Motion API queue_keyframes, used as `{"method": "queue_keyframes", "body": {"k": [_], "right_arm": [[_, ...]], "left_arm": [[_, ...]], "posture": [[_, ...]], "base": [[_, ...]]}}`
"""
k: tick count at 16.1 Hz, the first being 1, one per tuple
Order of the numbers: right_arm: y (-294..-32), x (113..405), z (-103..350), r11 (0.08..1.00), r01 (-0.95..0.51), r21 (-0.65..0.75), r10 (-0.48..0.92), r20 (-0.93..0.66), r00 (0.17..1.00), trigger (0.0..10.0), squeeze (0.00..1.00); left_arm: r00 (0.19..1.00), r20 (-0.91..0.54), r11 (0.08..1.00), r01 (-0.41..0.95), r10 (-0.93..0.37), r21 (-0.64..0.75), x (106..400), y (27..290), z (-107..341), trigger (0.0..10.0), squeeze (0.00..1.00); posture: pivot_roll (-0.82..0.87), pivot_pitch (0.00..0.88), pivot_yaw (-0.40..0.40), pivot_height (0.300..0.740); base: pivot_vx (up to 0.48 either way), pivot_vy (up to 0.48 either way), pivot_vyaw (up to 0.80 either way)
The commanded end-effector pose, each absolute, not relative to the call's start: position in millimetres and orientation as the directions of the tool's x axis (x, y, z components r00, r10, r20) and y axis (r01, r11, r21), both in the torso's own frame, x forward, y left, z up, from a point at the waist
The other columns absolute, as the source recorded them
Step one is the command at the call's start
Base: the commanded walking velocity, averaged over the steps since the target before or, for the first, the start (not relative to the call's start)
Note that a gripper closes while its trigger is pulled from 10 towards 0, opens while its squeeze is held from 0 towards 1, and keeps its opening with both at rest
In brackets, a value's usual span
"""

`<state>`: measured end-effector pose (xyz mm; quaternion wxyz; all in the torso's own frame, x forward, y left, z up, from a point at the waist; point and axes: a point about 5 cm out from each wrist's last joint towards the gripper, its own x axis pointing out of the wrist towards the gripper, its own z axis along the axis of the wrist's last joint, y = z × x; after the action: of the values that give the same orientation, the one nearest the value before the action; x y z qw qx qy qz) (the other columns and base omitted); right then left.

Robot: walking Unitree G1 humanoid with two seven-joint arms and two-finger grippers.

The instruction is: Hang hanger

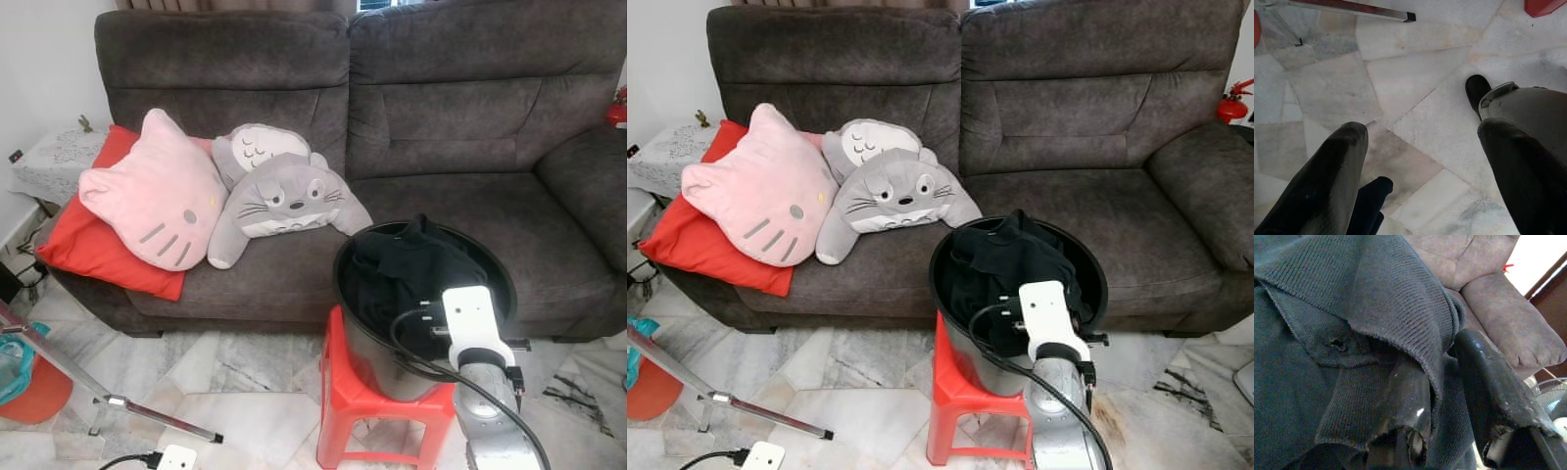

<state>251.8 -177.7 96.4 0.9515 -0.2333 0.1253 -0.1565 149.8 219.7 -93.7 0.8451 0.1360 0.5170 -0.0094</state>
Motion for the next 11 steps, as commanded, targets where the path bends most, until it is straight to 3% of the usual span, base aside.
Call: {"method": "queue_keyframes", "body": {"k": [1,11], "right_arm": [[-177.9,254.7,98.5,0.845,0.248,-0.474,-0.357,-0.155,0.921,10.0,0.0],[-186.7,267.7,97.2,0.838,0.272,-0.473,-0.373,-0.134,0.918,10.0,0.0]], "left_arm": [[0.455,-0.88,0.96,0.161,0.135,0.23,147.1,223.4,-94.1,10.0,0.0],[0.457,-0.879,0.959,0.162,0.135,0.232,147.3,223.1,-94.0,10.0,0.0]], "posture": [[-0.19,0.0,0.068,0.74],[-0.19,0.0,0.069,0.74]], "base": [[0.0,0.0,0.0],[0.0,0.0,0.0]]}}
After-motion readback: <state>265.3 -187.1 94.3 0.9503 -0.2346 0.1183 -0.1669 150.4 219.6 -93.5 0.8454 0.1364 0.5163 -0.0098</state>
